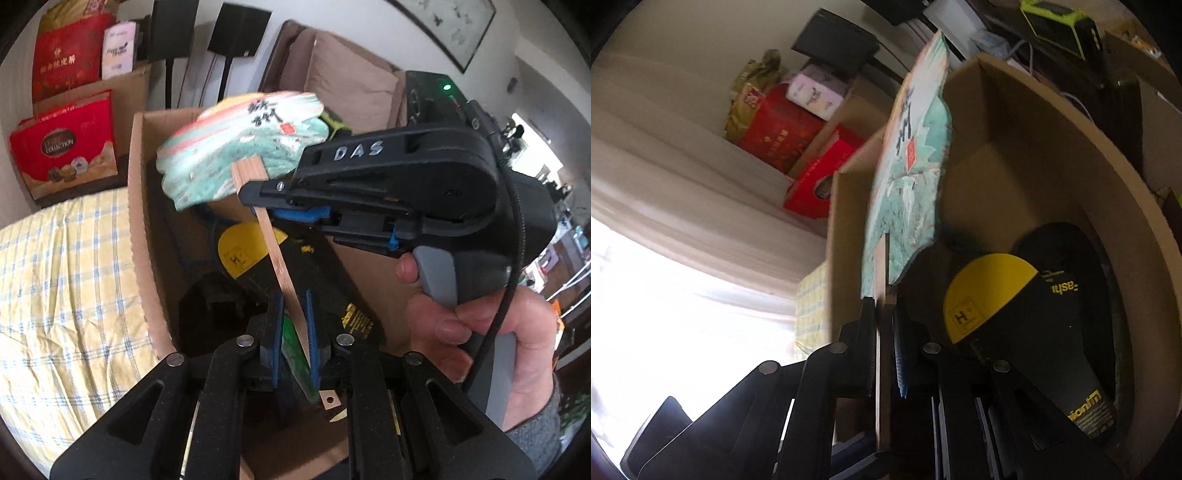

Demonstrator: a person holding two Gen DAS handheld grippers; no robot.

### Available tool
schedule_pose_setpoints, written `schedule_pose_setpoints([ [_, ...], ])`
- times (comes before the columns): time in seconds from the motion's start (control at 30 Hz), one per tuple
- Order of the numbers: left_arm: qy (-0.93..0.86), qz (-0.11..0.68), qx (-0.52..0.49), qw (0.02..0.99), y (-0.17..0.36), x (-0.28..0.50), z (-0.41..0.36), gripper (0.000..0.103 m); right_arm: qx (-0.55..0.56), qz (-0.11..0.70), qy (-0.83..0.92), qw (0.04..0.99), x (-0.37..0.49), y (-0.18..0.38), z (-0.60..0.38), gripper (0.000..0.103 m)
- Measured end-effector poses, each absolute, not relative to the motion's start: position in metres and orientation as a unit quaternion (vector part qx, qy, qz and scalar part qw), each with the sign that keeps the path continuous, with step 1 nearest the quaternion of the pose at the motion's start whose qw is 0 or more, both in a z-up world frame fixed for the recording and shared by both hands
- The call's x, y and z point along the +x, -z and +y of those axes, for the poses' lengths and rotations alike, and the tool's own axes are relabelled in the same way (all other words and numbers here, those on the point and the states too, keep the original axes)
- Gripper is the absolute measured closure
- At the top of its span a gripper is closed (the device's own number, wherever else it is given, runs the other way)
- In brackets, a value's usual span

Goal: Organize objects
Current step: 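Lower the fan into the box and open both grippers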

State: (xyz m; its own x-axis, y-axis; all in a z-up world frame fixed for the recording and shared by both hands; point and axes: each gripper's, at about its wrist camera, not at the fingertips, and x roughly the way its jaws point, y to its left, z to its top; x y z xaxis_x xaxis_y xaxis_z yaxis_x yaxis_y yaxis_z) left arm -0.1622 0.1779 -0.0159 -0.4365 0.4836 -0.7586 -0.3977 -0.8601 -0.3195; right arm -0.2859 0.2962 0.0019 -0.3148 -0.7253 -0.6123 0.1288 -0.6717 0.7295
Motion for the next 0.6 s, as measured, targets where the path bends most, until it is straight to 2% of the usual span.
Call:
schedule_pose_setpoints([
  [0.37,-0.842,-0.035,-0.475,0.254,0.030,-0.157,0.187,0.092,0.532,-0.274,0.753,0.273,-0.287,0.014,0.305,0.093],
  [0.47,-0.841,-0.043,-0.477,0.253,0.027,-0.156,0.182,0.082,0.545,-0.278,0.749,0.255,-0.288,0.022,0.311,0.093],
  [0.6,-0.844,-0.051,-0.472,0.250,0.020,-0.153,0.173,0.081,0.550,-0.249,0.765,0.222,-0.284,0.022,0.316,0.090],
])
